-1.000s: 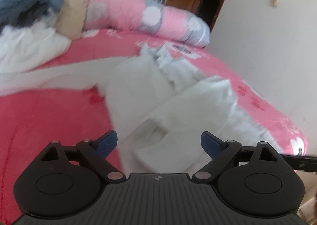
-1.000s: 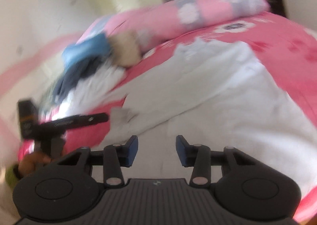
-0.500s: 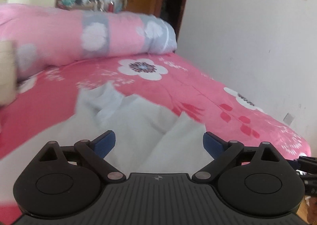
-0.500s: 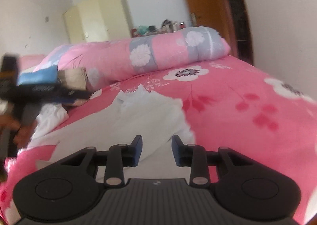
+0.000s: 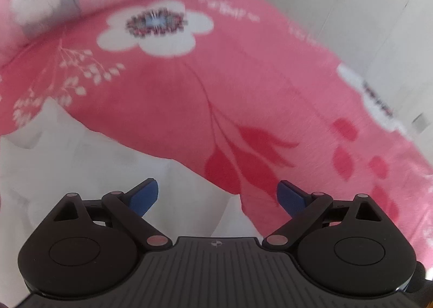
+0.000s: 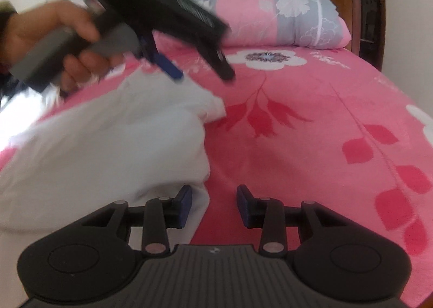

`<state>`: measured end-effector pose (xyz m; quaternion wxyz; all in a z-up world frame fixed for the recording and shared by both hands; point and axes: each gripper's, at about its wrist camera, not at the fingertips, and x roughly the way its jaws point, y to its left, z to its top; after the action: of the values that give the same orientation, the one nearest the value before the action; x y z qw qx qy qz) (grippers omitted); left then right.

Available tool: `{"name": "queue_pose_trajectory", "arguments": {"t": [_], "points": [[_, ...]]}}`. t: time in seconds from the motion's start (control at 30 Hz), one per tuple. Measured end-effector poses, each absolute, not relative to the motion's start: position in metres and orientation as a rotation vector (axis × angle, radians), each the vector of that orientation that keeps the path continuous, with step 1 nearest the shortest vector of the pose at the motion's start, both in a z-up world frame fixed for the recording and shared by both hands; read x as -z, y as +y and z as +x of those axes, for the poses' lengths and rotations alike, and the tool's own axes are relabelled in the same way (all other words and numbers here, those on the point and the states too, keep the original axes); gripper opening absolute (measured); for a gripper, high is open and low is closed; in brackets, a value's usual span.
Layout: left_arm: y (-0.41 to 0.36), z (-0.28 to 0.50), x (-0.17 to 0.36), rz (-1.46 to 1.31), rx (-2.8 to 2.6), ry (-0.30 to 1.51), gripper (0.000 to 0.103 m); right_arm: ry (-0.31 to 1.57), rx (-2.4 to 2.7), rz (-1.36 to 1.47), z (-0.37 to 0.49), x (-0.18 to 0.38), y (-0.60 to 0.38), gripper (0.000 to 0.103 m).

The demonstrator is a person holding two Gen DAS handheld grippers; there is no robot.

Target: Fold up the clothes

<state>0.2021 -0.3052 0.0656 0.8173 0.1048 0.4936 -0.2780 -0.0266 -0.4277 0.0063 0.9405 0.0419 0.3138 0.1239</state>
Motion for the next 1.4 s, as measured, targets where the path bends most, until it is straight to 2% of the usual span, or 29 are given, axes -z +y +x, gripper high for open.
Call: {"name": "queue_pose_trajectory", "arguments": {"t": [0.1,0.23,0.47,0.63,0.7,0.73,0.8,0.83,0.87,1.03,1.23,1.4], "points": [[-0.32,0.207,-0.058,0.311,0.56,1.073,0.091,0.617,-0.295,0.173,-0.019,-0.007,-0.438,0.038],[-0.333,0.207,-0.052,0.41,0.542,1.093,0.082,0.616,-0.327,0.211,-0.016,-0.004,-0.44,0.037],[-0.345,0.203,-0.045,0.595,0.453,1.056,0.081,0.608,-0.342,0.186,-0.021,0.001,-0.434,0.035],[-0.345,0.204,-0.037,0.622,0.425,1.069,0.08,0.607,-0.351,0.212,-0.019,0.005,-0.439,0.031],[-0.345,0.204,-0.034,0.598,0.432,1.081,0.07,0.607,-0.36,0.224,-0.019,0.006,-0.441,0.03],[-0.344,0.204,-0.034,0.574,0.442,1.087,0.056,0.609,-0.362,0.229,-0.019,0.007,-0.441,0.029],[-0.341,0.205,-0.035,0.524,0.46,1.098,0.041,0.608,-0.365,0.236,-0.019,0.007,-0.443,0.025],[-0.339,0.205,-0.037,0.5,0.457,1.094,0.021,0.608,-0.365,0.235,-0.019,0.008,-0.443,0.02],[-0.336,0.205,-0.039,0.474,0.447,1.091,0.008,0.608,-0.364,0.234,-0.019,0.008,-0.443,0.018],[-0.3,0.212,-0.05,0.209,0.469,1.04,0.002,0.606,-0.369,0.185,-0.021,0.007,-0.435,0.005],[-0.254,0.22,-0.047,-0.158,0.565,0.909,0.002,0.607,-0.365,0.188,-0.023,0.008,-0.437,0.003],[-0.238,0.226,-0.024,-0.268,0.607,0.874,0.002,0.612,-0.358,0.194,-0.025,0.008,-0.439,0.002]]}}
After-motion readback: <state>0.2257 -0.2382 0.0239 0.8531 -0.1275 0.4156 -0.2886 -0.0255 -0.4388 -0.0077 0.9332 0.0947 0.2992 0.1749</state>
